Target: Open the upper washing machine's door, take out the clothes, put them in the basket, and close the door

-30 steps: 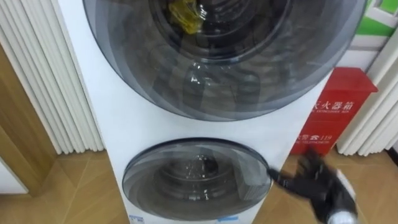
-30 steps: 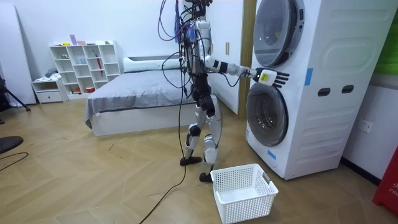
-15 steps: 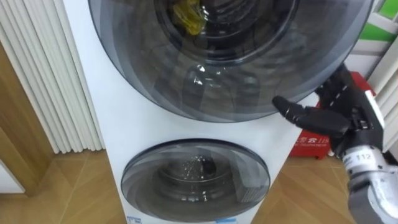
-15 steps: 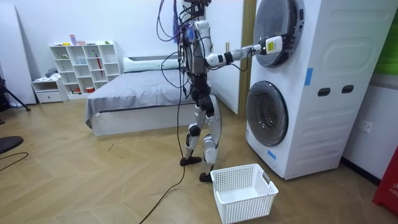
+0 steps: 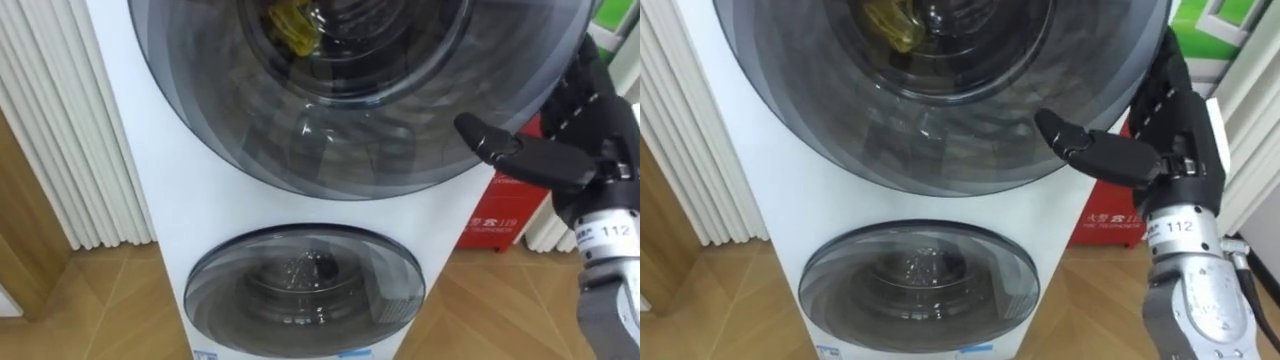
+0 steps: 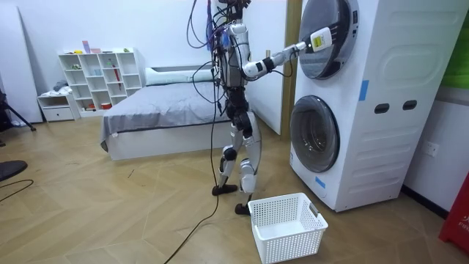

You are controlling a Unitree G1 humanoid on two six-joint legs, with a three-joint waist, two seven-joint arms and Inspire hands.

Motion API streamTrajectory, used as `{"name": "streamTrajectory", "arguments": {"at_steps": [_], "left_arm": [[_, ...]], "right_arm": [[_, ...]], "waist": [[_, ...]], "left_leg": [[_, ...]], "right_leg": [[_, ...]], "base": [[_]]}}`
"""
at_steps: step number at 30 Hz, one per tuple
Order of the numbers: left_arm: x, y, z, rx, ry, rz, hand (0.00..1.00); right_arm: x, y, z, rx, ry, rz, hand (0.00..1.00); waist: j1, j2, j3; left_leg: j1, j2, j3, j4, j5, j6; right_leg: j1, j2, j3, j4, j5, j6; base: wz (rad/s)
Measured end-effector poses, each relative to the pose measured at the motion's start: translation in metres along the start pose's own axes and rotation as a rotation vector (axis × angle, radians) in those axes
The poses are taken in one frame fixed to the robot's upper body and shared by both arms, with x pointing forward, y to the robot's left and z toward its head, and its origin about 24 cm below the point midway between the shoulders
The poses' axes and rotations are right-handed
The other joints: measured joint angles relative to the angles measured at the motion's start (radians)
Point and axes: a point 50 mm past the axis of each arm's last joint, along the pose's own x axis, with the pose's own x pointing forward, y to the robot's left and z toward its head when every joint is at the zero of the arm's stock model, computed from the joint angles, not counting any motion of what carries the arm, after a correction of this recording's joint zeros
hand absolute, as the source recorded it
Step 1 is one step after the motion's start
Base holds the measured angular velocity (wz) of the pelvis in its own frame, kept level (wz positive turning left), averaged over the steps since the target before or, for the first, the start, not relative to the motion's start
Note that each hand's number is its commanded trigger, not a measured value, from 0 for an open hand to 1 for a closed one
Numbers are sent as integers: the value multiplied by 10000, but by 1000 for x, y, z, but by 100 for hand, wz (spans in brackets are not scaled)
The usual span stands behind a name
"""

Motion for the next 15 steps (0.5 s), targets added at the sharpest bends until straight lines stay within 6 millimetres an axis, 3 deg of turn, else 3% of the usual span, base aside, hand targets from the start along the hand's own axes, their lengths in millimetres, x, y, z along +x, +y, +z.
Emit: {"name": "streamTrajectory", "arguments": {"at_steps": [15], "left_arm": [[2, 0, 2, 156, 68, 1, 0]], "right_arm": [[-1, 7, 16, 585, -609, 539, 0]], "waist": [[-56, 10, 8]], "left_leg": [[-31, -11, 107, -144, -21, -48]], "right_leg": [[-198, 4, 74, 206, 22, -54]], "base": [[-1]]}}
